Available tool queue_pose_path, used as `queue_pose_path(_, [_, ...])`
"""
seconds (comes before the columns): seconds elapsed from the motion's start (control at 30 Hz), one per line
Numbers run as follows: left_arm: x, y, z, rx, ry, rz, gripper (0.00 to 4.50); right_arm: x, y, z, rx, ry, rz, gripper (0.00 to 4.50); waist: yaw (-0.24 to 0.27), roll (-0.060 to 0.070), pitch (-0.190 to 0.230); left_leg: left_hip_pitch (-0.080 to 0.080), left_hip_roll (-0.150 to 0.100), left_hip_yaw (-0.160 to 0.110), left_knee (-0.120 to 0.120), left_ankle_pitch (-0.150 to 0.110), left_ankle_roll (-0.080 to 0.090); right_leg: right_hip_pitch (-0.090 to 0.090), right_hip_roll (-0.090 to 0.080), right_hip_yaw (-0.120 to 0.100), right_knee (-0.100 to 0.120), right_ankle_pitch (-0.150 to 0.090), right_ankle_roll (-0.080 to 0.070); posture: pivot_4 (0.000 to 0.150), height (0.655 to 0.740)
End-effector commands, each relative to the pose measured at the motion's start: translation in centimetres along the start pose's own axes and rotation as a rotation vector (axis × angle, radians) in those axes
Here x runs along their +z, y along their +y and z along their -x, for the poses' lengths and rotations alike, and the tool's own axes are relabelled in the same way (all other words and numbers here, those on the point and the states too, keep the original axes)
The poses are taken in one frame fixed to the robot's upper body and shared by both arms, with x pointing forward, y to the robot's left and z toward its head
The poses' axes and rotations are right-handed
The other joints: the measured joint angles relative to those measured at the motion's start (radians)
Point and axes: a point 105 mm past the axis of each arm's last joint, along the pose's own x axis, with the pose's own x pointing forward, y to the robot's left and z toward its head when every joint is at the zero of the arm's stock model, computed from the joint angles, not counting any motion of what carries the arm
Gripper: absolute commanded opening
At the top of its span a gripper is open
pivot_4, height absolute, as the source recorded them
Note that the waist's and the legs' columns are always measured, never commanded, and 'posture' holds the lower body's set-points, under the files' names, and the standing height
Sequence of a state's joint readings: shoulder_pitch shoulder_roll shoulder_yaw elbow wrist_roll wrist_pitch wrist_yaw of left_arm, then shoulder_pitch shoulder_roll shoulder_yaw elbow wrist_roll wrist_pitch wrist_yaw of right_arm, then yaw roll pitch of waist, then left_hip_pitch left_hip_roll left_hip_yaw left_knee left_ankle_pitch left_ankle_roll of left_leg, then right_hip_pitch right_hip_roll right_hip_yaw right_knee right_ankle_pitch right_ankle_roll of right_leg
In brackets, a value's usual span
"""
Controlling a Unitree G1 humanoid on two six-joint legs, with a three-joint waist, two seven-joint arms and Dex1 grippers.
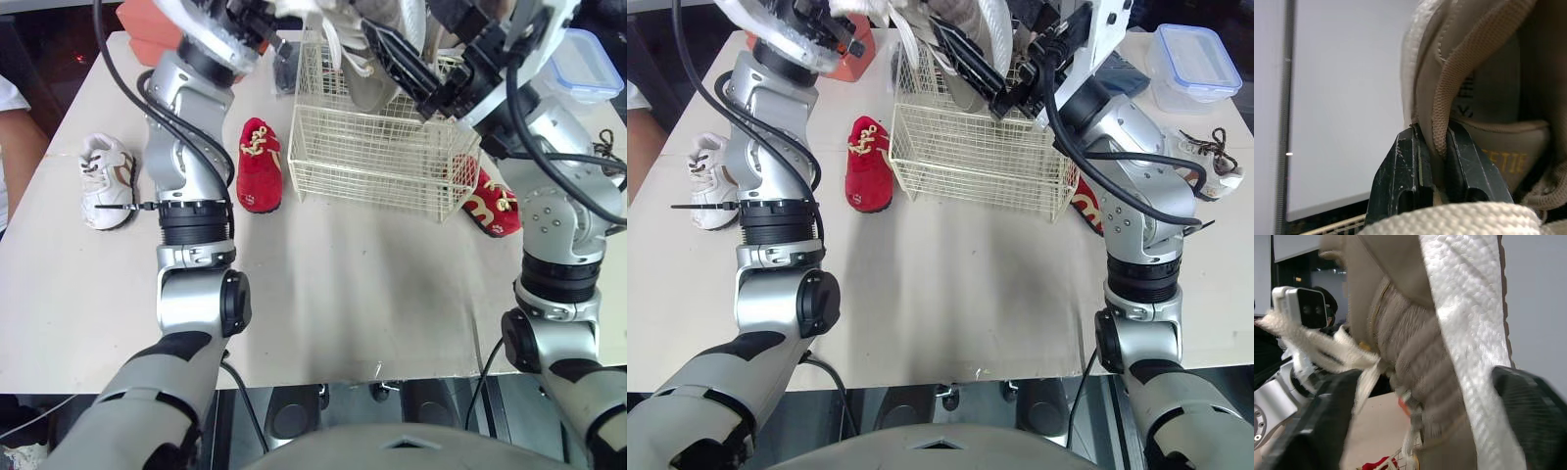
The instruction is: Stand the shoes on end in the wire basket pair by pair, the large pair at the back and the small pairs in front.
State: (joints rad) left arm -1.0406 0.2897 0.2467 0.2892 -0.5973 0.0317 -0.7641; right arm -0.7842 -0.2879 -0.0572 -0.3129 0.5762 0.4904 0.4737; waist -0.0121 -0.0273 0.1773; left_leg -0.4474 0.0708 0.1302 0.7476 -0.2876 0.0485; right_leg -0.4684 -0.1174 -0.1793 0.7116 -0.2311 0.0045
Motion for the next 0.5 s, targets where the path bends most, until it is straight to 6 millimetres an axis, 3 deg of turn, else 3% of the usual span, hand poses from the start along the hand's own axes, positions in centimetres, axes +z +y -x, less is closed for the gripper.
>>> queue_pose_path(0.03, [4.1,0.6,-1.3,0.039,-0.147,-0.122,0.11,1.7,-0.4,1.2,-0.029,-0.051,0.060,4.50,0.000,0.000,0.000,0.000,0.000,0.000,0.000,0.000,0.000,0.000,0.000,0.000,0.000,0.000,0.000,0.150,0.6860])
queue_pose_path(0.27, [7.0,2.2,-3.1,0.195,-0.283,-0.247,0.11,1.6,-0.8,3.1,-0.086,-0.005,0.110,4.50,0.001,0.000,0.000,0.000,0.000,0.000,0.000,0.000,0.000,0.000,0.000,0.000,0.000,0.000,0.000,0.150,0.6860])
queue_pose_path(0.5, [6.4,3.1,-4.8,0.341,-0.319,-0.249,0.11,1.7,-1.2,4.0,-0.138,0.004,0.139,4.50,0.003,0.000,0.000,0.000,-0.001,0.000,0.000,0.000,0.000,0.000,0.000,0.000,0.000,0.000,0.000,0.150,0.6860])
